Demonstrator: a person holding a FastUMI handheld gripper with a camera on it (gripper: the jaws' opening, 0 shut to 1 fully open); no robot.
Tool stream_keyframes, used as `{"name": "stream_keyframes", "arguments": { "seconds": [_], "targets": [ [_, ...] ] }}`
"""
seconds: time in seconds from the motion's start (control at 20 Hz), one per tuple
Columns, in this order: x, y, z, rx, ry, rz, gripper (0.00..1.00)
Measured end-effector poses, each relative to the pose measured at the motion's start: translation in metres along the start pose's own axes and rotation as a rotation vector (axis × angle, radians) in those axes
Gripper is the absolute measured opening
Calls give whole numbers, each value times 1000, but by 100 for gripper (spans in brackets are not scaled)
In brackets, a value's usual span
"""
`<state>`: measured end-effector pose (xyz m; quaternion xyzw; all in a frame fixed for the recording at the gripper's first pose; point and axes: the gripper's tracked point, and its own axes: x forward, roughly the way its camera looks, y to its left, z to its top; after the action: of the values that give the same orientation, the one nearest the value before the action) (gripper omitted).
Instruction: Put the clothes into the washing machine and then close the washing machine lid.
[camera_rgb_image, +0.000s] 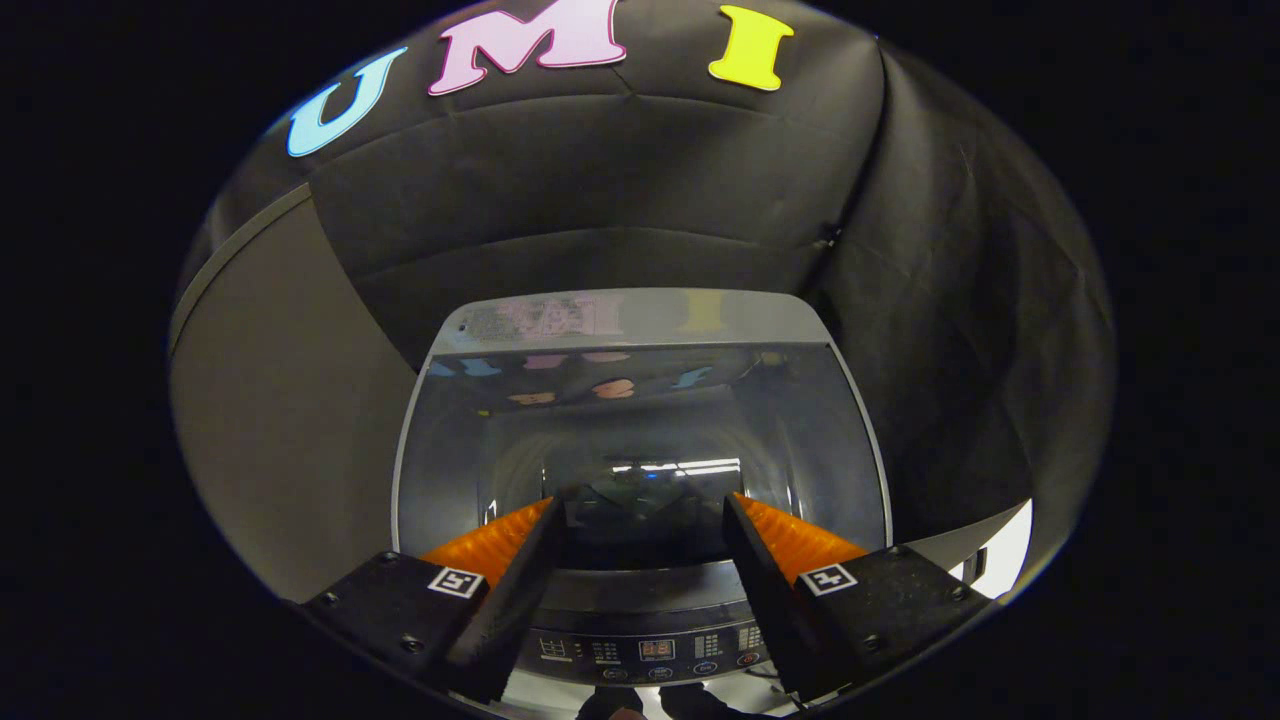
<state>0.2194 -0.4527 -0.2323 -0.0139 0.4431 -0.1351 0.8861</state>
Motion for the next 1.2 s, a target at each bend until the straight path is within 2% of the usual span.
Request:
{"name": "stream_keyframes", "arguments": {
  "seconds": [0.15, 0.65, 1.2],
  "targets": [
    [-18, -2, 31, 7, -69, 0, 98],
    [-117, -9, 157, 27, -424, 14, 98],
    [-237, -4, 218, 17, -697, 41, 98]
  ]
}}
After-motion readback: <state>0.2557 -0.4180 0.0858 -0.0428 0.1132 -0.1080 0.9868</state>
